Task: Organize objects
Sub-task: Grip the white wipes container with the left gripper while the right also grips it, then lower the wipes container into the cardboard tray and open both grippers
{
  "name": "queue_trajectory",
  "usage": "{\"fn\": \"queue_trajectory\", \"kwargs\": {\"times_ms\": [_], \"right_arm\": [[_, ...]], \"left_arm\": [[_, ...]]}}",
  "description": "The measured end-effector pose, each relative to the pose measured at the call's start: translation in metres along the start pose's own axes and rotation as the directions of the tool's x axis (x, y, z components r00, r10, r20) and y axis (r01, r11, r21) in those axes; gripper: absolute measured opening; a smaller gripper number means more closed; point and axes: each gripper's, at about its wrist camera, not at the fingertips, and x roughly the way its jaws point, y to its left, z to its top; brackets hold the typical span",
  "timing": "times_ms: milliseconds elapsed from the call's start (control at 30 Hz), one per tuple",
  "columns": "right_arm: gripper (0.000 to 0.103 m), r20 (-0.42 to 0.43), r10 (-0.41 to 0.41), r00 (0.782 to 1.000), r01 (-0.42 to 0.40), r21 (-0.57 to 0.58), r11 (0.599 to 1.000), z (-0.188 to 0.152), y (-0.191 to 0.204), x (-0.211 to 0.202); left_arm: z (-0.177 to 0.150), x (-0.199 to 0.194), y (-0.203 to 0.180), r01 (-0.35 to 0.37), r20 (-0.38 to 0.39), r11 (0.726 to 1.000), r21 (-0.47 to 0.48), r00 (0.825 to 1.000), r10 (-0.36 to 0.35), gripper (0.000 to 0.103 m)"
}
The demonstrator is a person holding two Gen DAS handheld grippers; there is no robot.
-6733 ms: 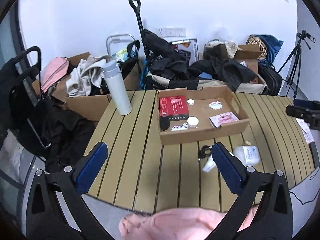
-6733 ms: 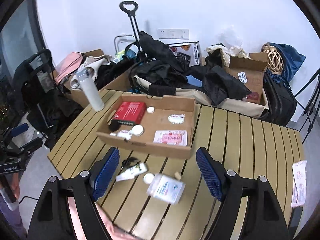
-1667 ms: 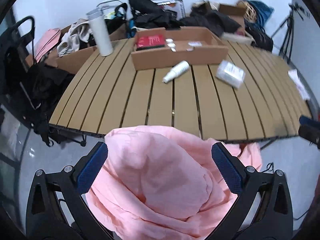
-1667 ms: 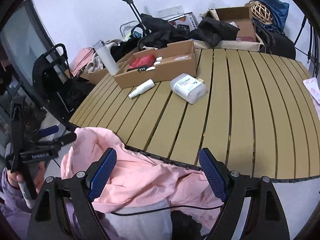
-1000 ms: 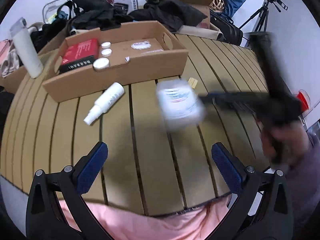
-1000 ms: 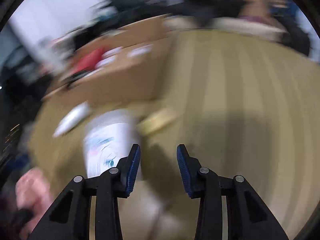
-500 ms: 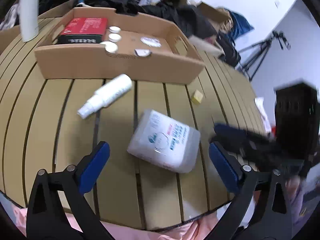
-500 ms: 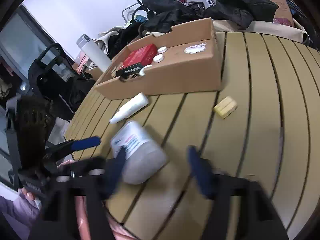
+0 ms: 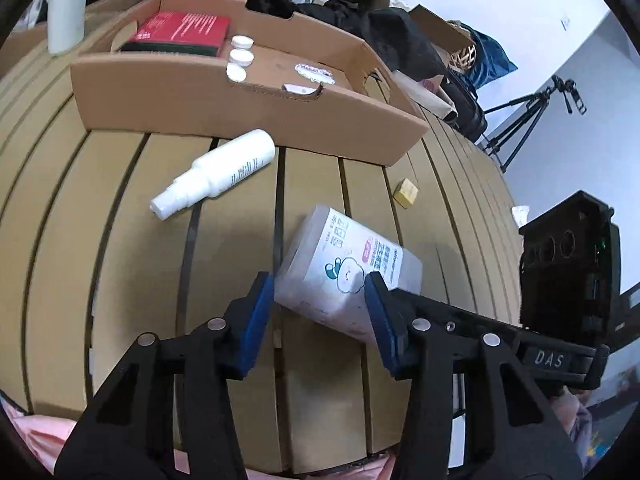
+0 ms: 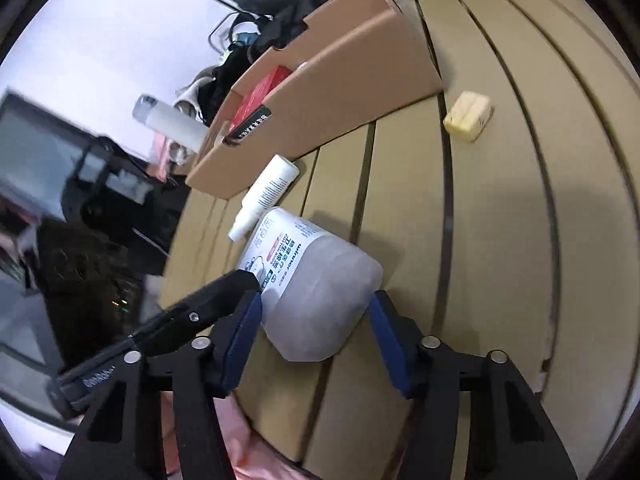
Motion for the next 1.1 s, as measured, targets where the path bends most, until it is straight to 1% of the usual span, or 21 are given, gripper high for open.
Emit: {"fn": "queue_trajectory", "kwargs": {"times_ms": [33,100,167,267,333,367,500,567,633,700,767,800,833,867,900,933,967,1000,1033,1067,1100], "right_arm": [[0.052,0.010,-0.005,1.000,0.005,-0.005,1.000,0.001,0.001,-0.001],[0.041,0.021,-0.021,1.000,0.021,-0.013,1.000,0.003,0.005,-0.003],[0.038,0.034,-0.056,0.998,0.057,-0.045,0.997,0.007,0.013,-0.010],[0.038,0.065,-0.041,0.997,0.047,-0.086,0.995,0.023,0.026,-0.027],[0.038,0.096,-0.037,0.995,0.049,-0.119,0.992,0.042,0.039,-0.043],[0.038,0.113,-0.039,0.993,0.054,-0.137,0.989,0.052,0.045,-0.049],[0.038,0.171,-0.048,0.984,0.084,-0.206,0.975,0.116,0.068,-0.064],[0.038,0.181,-0.096,0.979,0.139,-0.240,0.961,0.153,0.076,-0.057],[0.038,0.159,-0.123,0.980,0.158,-0.230,0.960,0.191,0.071,-0.040],[0.037,0.148,-0.139,0.979,0.170,-0.217,0.961,0.219,0.062,-0.026],[0.037,0.150,-0.147,0.978,0.177,-0.207,0.962,0.247,0.051,-0.009],[0.038,0.149,-0.164,0.975,0.193,-0.214,0.957,0.256,0.046,0.000],[0.038,0.146,-0.212,0.966,0.241,-0.230,0.943,0.263,0.041,0.013],[0.038,0.131,-0.255,0.958,0.280,-0.238,0.930,0.266,0.036,0.024],[0.038,0.099,-0.310,0.946,0.325,-0.244,0.914,0.266,0.030,0.039],[0.038,0.091,-0.351,0.932,0.363,-0.247,0.898,0.264,0.026,0.046],[0.038,0.092,-0.363,0.927,0.374,-0.262,0.889,0.260,0.024,0.050],[0.039,0.099,-0.346,0.933,0.360,-0.283,0.889,0.257,0.024,0.050],[0.039,0.096,-0.341,0.935,0.354,-0.290,0.889,0.253,0.024,0.050],[0.040,0.096,-0.338,0.936,0.351,-0.289,0.891,0.252,0.024,0.049],[0.040,0.098,-0.338,0.936,0.352,-0.286,0.892,0.251,0.024,0.047]], "left_arm": [[0.001,0.000,0.001,0.006,0.002,1.000,-0.008,1.000,-0.006,0.036],[0.001,-0.007,-0.001,0.011,0.018,1.000,-0.009,1.000,-0.011,0.029],[0.005,-0.015,-0.008,0.028,0.042,1.000,0.001,0.999,-0.028,0.028],[0.021,-0.031,-0.015,0.067,0.097,0.998,0.004,0.993,-0.067,0.028],[0.042,-0.043,-0.022,0.110,0.127,0.994,0.018,0.986,-0.112,0.028],[0.055,-0.047,-0.027,0.120,0.140,0.992,0.034,0.982,-0.124,0.028],[0.125,-0.045,-0.043,0.121,0.191,0.987,0.107,0.972,-0.140,0.028],[0.157,-0.034,-0.045,0.120,0.197,0.986,0.117,0.970,-0.141,0.028],[0.191,-0.015,-0.038,0.119,0.190,0.988,0.096,0.972,-0.135,0.028],[0.223,0.007,-0.030,0.134,0.173,0.988,0.077,0.974,-0.146,0.028],[0.242,0.029,-0.022,0.126,0.163,0.990,0.068,0.977,-0.136,0.028],[0.247,0.048,-0.016,0.109,0.138,0.991,0.076,0.983,-0.119,0.029],[0.248,0.066,-0.012,0.083,0.095,0.993,0.084,0.991,-0.091,0.031],[0.246,0.087,-0.007,0.037,0.031,0.995,0.090,0.999,-0.040,0.038],[0.241,0.109,-0.002,-0.016,-0.048,0.995,0.094,0.999,0.020,0.038],[0.235,0.124,0.006,-0.040,-0.109,0.995,0.086,0.993,0.049,0.038],[0.230,0.133,0.014,-0.032,-0.163,0.998,0.062,0.986,0.042,0.038],[0.229,0.131,0.018,-0.006,-0.179,0.999,0.040,0.984,0.013,0.038],[0.230,0.124,0.018,0.018,-0.159,0.999,0.034,0.987,-0.013,0.041],[0.231,0.116,0.018,0.017,-0.118,0.999,0.045,0.993,-0.012,0.055],[0.233,0.106,0.016,-0.012,-0.073,0.998,0.065,0.997,0.017,0.061]]}}
